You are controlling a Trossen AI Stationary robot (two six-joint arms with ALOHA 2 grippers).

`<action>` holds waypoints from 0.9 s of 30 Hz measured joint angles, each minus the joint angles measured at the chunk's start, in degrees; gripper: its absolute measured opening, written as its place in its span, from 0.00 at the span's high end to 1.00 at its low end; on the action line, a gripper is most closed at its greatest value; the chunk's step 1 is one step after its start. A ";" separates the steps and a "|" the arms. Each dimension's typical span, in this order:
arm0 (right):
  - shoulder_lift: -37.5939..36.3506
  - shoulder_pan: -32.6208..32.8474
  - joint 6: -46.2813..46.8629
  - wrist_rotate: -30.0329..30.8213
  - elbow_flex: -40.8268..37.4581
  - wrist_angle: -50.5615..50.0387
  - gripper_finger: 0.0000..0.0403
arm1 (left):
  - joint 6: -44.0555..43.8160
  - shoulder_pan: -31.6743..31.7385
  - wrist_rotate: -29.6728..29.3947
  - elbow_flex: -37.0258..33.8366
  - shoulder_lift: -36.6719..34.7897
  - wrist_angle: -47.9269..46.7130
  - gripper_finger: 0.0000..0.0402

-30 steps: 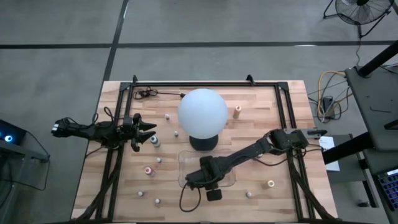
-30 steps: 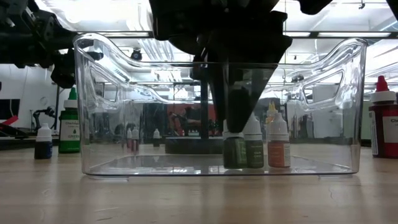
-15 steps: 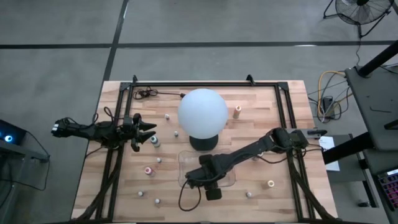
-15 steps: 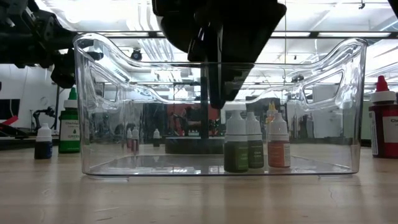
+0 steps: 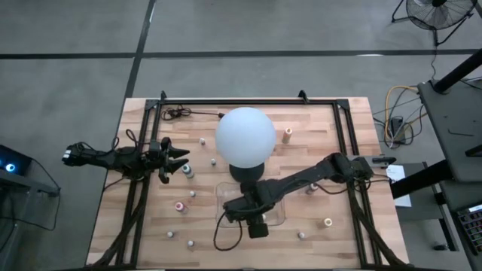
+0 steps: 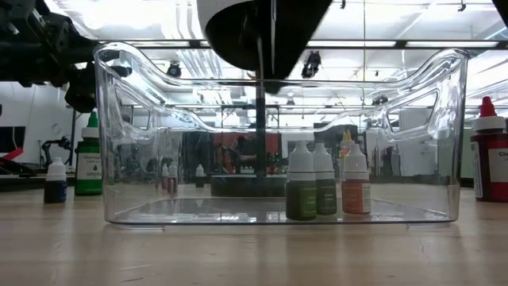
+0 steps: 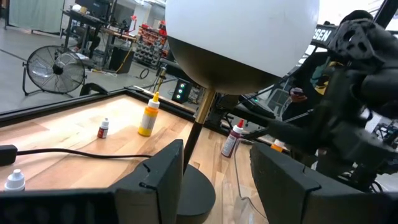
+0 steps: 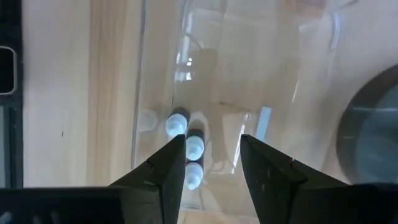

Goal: Pick & Place food coloring
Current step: Put the small green food coloring bottle into the transparent bin

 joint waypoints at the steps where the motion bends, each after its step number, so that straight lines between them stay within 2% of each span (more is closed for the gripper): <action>1: 0.00 0.02 -0.15 0.10 1.01 -0.57 0.63 | 0.00 0.01 -0.01 0.00 0.00 0.00 0.60; 7: -0.07 0.07 1.59 0.77 6.62 -1.79 0.56 | -0.01 0.01 -0.02 0.00 0.00 0.00 0.60; 13: -0.07 0.13 7.27 0.80 11.90 -5.63 0.46 | 0.01 0.00 0.00 0.00 0.00 0.00 0.60; 18: -2.09 1.57 11.59 0.82 11.55 -8.83 0.40 | -0.01 0.02 0.00 0.00 0.00 0.00 0.60; 27: -4.98 5.78 11.40 1.10 10.84 -13.22 0.31 | -0.01 0.02 -0.01 0.00 0.00 0.00 0.60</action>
